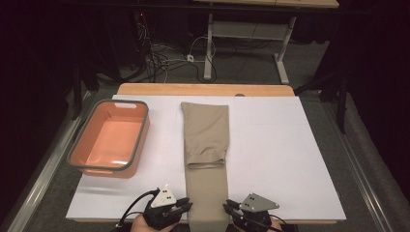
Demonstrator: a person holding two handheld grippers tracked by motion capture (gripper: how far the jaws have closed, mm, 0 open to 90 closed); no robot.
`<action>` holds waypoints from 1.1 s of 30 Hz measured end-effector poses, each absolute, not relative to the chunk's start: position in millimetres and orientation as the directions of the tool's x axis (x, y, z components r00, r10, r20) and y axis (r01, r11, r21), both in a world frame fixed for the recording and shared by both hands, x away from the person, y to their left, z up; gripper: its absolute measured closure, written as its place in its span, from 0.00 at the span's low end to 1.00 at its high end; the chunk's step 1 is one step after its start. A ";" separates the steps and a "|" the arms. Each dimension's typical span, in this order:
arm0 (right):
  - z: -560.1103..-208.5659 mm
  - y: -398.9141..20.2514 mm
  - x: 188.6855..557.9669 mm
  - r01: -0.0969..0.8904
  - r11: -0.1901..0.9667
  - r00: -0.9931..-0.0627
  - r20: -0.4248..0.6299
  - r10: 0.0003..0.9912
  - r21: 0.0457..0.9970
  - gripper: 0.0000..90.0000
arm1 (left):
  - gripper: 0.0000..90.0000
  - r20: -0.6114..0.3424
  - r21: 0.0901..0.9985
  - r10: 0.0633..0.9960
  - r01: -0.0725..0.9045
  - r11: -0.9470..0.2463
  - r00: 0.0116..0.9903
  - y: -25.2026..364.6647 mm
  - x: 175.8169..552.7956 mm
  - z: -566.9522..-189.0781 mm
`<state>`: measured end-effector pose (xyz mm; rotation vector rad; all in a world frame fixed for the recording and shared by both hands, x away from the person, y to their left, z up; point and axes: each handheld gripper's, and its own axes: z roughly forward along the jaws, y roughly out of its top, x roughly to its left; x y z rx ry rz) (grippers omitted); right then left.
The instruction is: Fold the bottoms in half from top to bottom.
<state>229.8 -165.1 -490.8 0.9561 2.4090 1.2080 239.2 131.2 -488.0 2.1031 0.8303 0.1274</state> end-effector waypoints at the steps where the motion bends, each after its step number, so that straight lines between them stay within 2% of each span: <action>1: -490.8 -164.6 229.3 0.429 0.435 -0.747 0.040 0.663 0.792 0.98 | 0.75 -0.205 0.750 0.603 0.520 -0.409 0.771 133.2 239.2 -487.9; 10: -485.4 -171.7 226.4 0.415 0.426 -0.740 0.025 0.672 0.804 1.00 | 0.68 -0.201 0.751 0.593 0.512 -0.418 0.780 129.7 240.2 -489.8; 12: -485.7 -173.2 226.7 0.422 0.420 -0.740 0.037 0.672 0.803 0.99 | 0.70 -0.191 0.742 0.594 0.511 -0.434 0.782 127.6 240.2 -492.1; 14: -486.8 -174.2 227.3 0.426 0.422 -0.740 0.040 0.672 0.800 0.93 | 0.73 -0.189 0.750 0.585 0.500 -0.432 0.789 125.7 238.3 -493.4; 19: -486.2 -176.1 227.8 0.431 0.407 -0.733 0.049 0.678 0.805 0.87 | 0.95 -0.162 0.753 0.576 0.477 -0.453 0.801 120.8 235.0 -494.2; 33: -482.7 -176.2 238.7 0.421 0.389 -0.744 0.066 0.665 0.819 0.72 | 0.94 -0.184 0.748 0.601 0.507 -0.428 0.778 150.0 230.1 -489.3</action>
